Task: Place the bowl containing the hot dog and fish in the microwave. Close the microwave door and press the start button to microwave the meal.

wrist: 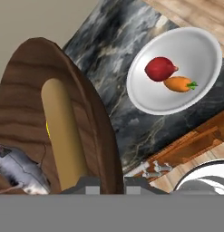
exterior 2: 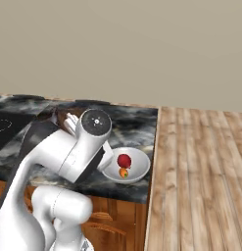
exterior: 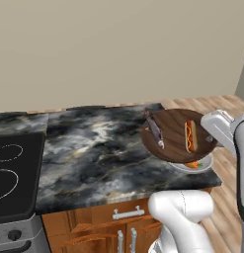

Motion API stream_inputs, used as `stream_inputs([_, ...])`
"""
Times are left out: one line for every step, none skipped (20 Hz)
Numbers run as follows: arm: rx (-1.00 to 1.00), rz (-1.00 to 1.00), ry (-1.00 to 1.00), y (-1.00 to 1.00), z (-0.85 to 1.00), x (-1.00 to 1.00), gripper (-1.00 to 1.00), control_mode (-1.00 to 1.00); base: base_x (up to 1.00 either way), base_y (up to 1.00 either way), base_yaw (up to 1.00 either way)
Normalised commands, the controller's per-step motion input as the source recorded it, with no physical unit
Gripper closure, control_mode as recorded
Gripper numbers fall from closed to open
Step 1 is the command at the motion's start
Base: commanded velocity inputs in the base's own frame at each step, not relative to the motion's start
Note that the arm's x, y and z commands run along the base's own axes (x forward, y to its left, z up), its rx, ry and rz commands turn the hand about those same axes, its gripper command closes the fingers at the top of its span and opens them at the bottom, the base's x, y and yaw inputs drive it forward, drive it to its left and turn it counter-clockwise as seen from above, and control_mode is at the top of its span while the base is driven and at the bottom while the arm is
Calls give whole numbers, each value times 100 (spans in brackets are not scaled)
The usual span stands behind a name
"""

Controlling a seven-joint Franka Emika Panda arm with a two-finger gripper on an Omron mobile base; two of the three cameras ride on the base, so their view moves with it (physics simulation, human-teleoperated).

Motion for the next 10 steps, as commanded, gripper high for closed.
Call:
stream_inputs([0, 0, -3, 0, 0, -56, 100, -100, 0, 0, 0])
stream_inputs([0, 0, 0, 0, 0, 0, 100, 100, -52, 0, 0])
stream_inputs([0, 0, 0, 0, 0, 0, 100, 100, -52, 2, 0])
stream_inputs([0, 0, 0, 0, 0, 0, 100, 100, -55, 4, 0])
stream_inputs([0, 0, 0, 0, 0, 0, 100, 100, -65, 2, 0])
stream_inputs([0, 0, 0, 0, 0, 0, 100, 100, -69, 0, 0])
stream_inputs([0, 0, 0, 0, 0, 0, 100, 100, -74, 0, 0])
stream_inputs([0, 0, 0, 0, 0, 0, 100, 100, -71, 0, 0])
stream_inputs([0, 0, 0, 0, 0, 0, 100, 100, -67, 0, 0])
stream_inputs([0, 0, 0, 0, 0, 0, 100, 100, -64, 0, -4])
